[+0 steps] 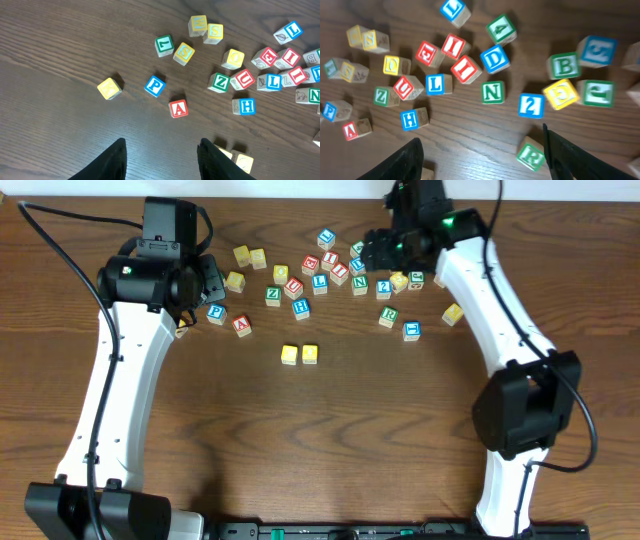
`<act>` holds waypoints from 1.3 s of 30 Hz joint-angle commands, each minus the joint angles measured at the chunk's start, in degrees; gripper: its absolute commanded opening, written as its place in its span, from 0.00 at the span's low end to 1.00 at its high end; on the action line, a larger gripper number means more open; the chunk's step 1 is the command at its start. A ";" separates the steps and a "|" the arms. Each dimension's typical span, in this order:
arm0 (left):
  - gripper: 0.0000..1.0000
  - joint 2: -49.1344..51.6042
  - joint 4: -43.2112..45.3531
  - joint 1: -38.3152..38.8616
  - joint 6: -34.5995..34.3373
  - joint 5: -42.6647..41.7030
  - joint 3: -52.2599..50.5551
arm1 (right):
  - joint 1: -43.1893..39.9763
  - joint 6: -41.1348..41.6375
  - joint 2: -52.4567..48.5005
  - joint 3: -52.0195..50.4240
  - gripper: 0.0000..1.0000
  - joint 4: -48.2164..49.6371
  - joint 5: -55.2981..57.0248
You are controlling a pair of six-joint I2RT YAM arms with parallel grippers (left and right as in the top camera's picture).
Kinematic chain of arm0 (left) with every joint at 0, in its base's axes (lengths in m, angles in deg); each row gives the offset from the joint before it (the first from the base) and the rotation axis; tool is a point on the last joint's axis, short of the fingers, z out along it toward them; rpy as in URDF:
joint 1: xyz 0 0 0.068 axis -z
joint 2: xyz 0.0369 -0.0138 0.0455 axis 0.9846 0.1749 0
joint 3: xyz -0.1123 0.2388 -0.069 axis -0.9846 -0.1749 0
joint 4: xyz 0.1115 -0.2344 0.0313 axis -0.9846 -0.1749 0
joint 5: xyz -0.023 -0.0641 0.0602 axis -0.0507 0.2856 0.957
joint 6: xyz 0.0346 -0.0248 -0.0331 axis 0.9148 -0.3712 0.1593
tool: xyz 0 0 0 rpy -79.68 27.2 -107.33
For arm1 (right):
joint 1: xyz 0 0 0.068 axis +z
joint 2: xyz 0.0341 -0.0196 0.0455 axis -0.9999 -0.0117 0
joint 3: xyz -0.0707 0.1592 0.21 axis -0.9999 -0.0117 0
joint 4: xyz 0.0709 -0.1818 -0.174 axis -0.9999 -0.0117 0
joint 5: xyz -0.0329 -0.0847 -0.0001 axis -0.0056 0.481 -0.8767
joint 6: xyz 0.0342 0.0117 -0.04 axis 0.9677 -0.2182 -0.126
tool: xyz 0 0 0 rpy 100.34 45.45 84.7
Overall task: Spell out CORL
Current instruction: 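Raise the left arm away and move the right gripper toward blocks, then grasp the green R block with the right gripper and lift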
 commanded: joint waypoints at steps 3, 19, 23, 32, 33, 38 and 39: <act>0.45 -0.52 -0.11 -0.09 0.28 -0.33 -0.35 | 1.92 7.52 -2.08 0.96 0.70 -0.81 6.10; 0.45 -0.52 -0.13 -0.09 0.28 -0.33 -0.35 | 1.84 21.90 -2.08 -10.99 0.68 -4.66 15.47; 0.45 -0.52 -0.13 -0.09 0.31 -0.33 -0.35 | 1.84 21.92 -2.10 -15.12 0.66 0.07 14.71; 0.45 -0.52 -0.13 -0.09 0.28 -0.33 -0.35 | 1.84 22.73 -2.10 -21.29 0.55 8.98 13.25; 0.45 -0.52 -0.11 -0.09 0.28 -0.33 -0.35 | 1.84 22.73 -2.10 -21.38 0.54 9.11 13.22; 0.45 -0.52 -0.11 -0.09 0.28 -0.33 -0.35 | 1.84 22.73 -2.67 -21.40 0.46 9.88 13.25; 0.45 -0.52 -0.11 -0.09 0.28 -0.33 -0.35 | 1.86 22.73 -3.08 -21.40 0.45 10.05 13.25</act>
